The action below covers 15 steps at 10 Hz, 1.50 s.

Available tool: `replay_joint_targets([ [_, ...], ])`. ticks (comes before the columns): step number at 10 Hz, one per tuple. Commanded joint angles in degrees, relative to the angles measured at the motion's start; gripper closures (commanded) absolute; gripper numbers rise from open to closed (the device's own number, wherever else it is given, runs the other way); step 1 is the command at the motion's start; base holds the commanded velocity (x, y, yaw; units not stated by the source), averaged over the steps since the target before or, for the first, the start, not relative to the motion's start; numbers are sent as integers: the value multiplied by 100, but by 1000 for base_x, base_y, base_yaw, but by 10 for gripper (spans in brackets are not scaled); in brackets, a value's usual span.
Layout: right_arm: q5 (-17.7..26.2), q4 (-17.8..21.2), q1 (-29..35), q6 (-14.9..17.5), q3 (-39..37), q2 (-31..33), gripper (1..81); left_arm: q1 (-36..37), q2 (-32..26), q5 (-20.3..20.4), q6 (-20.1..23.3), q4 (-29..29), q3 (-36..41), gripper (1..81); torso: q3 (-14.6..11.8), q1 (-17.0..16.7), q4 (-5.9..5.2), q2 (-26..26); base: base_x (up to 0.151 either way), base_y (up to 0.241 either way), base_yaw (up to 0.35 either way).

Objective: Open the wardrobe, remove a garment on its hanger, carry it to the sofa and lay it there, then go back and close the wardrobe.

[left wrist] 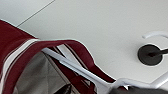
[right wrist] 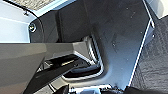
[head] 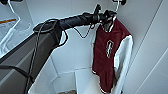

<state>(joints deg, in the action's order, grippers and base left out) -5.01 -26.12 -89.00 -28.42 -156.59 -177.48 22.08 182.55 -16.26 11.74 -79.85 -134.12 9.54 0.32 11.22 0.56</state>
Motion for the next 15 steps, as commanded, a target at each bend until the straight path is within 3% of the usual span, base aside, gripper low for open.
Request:
replay_joint_targets([
  [1,290,2,150,-6,15,-44,10,1153,245,0,-58,-541,-132,10,0,0,0,0,0,0,0],
  [6,316,2,142,3,7,-44,10,1031,245,-105,-31,-549,-123,10,0,0,0,0,0,0,0],
  [12,686,2,167,-6,33,-79,10,969,245,-88,39,-541,35,10,0,0,0,0,0,0,0],
  [15,694,-7,194,3,33,-79,10,1162,245,-79,329,-541,-35,10,0,0,0,0,0,0,0],
])
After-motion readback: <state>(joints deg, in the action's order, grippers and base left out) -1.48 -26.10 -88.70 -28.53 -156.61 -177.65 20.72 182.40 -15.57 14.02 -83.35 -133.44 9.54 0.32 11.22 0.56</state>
